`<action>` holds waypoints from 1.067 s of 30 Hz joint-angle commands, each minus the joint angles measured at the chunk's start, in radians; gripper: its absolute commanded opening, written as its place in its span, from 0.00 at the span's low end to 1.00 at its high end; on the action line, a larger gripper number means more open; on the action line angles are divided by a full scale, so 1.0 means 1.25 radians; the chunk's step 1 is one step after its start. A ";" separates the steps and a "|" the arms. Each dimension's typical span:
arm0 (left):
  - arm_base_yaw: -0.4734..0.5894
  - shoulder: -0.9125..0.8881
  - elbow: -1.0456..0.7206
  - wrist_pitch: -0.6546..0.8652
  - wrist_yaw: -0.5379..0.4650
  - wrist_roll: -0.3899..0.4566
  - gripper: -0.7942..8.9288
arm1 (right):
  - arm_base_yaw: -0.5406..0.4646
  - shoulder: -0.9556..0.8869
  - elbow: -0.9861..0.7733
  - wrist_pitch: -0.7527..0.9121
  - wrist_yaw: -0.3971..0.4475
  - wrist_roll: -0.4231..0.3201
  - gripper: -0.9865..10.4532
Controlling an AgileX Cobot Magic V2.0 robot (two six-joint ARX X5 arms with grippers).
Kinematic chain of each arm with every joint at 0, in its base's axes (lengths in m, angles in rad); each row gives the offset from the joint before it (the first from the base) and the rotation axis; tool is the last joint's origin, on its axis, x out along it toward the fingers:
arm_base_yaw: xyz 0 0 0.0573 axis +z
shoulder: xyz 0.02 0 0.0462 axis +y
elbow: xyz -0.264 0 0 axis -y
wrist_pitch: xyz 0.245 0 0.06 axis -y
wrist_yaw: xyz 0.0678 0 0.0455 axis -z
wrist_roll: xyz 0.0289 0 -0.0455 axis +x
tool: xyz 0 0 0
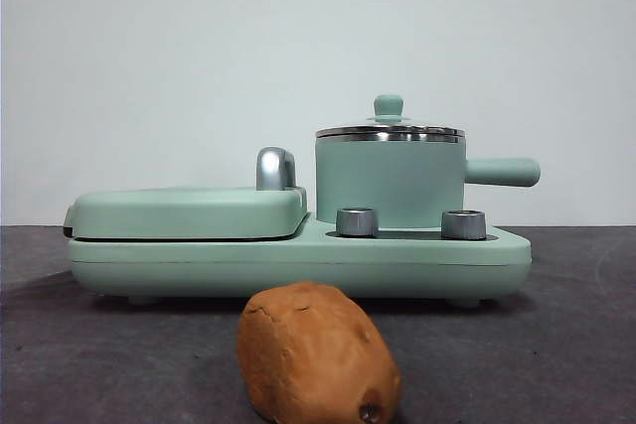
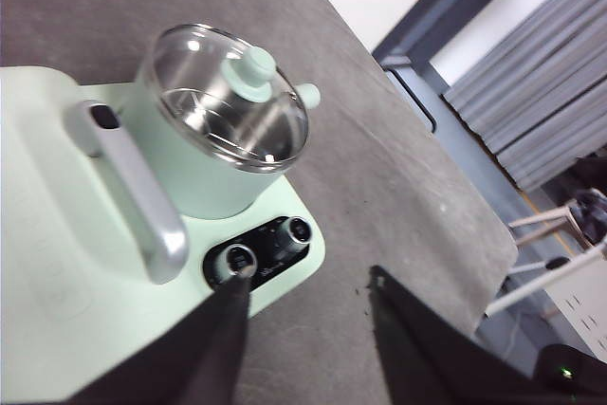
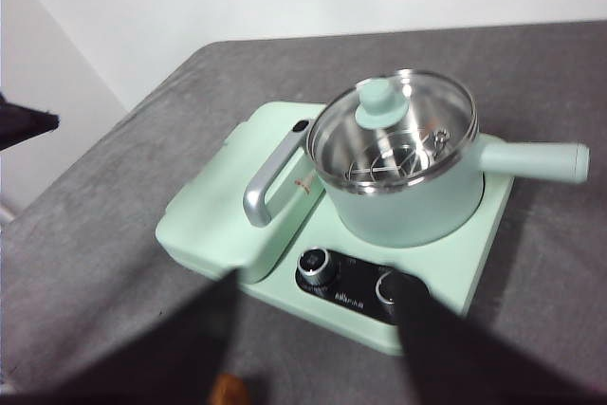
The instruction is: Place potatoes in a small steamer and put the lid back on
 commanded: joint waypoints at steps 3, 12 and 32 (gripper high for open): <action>-0.049 0.073 0.083 -0.013 -0.015 0.025 0.44 | 0.002 0.003 0.014 -0.018 -0.004 -0.003 0.51; -0.166 0.252 0.279 -0.090 -0.128 0.108 0.54 | 0.002 0.003 0.014 -0.022 -0.004 -0.003 0.51; -0.320 0.684 0.663 -0.103 -0.421 0.167 0.60 | 0.002 0.003 0.014 -0.025 -0.003 -0.003 0.51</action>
